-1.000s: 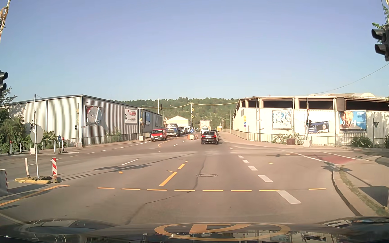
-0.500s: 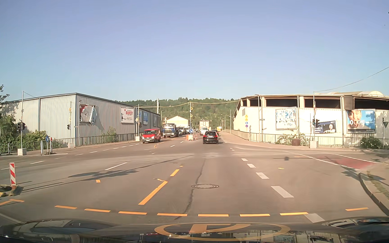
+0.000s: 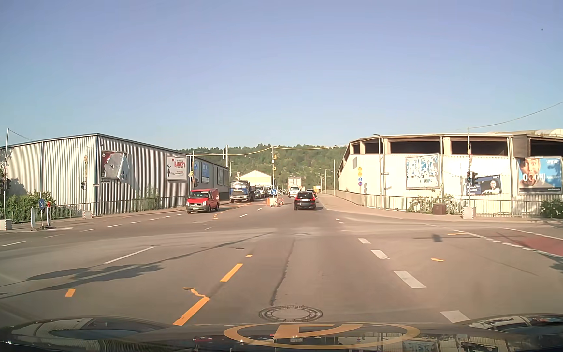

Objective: Follow the waypoints while adhering to traffic rules and regulations

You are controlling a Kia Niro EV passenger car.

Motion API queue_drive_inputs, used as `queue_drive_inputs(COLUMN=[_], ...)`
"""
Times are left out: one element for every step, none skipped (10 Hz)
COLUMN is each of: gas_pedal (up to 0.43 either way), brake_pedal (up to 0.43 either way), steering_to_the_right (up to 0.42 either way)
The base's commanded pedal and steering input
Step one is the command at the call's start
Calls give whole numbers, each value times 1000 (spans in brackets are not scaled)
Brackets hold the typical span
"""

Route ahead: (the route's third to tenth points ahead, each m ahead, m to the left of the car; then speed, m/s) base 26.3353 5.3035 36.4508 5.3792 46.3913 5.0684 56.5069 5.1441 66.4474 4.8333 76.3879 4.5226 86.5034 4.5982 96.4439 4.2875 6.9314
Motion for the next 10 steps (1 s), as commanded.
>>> queue_drive_inputs(gas_pedal=[520,500,469,441,441,441,441,409,370,339], brake_pedal=[0,0,0,0,0,0,0,0,0,0], steering_to_the_right=[-1,-1,-1,-1,-1,-1,-1,-1,-1,-1])
